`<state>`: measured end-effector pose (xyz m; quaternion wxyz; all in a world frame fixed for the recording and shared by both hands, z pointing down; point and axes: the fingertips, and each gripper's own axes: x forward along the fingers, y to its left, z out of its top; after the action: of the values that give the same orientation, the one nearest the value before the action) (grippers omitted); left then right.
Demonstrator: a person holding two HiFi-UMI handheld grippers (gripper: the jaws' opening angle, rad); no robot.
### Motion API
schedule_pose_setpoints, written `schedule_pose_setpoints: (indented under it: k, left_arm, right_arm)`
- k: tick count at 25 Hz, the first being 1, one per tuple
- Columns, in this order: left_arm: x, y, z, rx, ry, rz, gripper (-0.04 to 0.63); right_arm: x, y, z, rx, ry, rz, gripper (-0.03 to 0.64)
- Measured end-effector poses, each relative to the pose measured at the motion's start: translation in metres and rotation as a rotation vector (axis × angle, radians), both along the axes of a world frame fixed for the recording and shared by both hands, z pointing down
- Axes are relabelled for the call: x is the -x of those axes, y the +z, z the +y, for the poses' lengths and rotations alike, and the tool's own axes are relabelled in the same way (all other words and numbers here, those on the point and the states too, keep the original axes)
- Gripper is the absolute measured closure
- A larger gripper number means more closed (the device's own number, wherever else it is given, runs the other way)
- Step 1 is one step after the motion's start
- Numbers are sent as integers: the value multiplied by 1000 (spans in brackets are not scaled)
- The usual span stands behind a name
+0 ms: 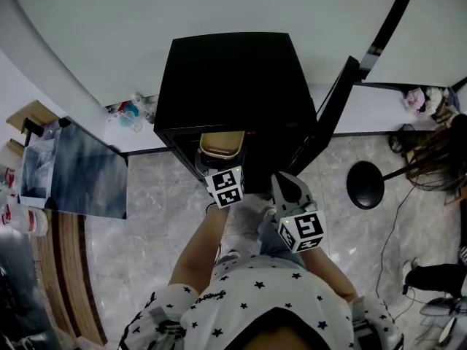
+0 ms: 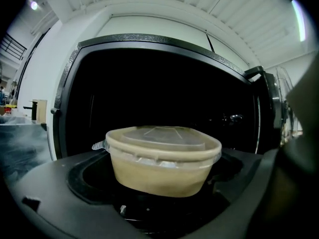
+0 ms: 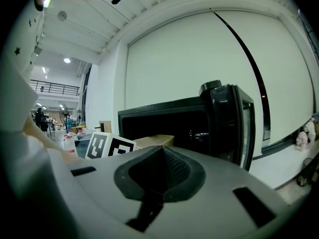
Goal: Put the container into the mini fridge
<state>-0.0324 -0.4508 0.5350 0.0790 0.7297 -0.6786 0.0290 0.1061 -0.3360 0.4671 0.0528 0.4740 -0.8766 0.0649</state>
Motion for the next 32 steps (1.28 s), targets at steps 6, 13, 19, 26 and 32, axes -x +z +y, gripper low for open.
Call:
schedule_pose_setpoints:
  k: [6,13,19,26,32]
  left_arm:
    - [-4,6,-16,18,18,6,41]
    - [-8,4,-34,9,30,-1,41]
    - [-14,6,-41,15,48,10,41]
    - [-15,1,-40,-7,64,20,41]
    - [-15,-2,-35,-16,79,63,40]
  right_arm:
    - [2,-1,-7,-1,0,-2,623]
    - [2,0,-11,0,2,0,623]
    - [-3,3,-12,4,9,2,623]
    - [-3,2,-10,4,14,-1,623]
    - [1,0,-6,3,8,-4,623]
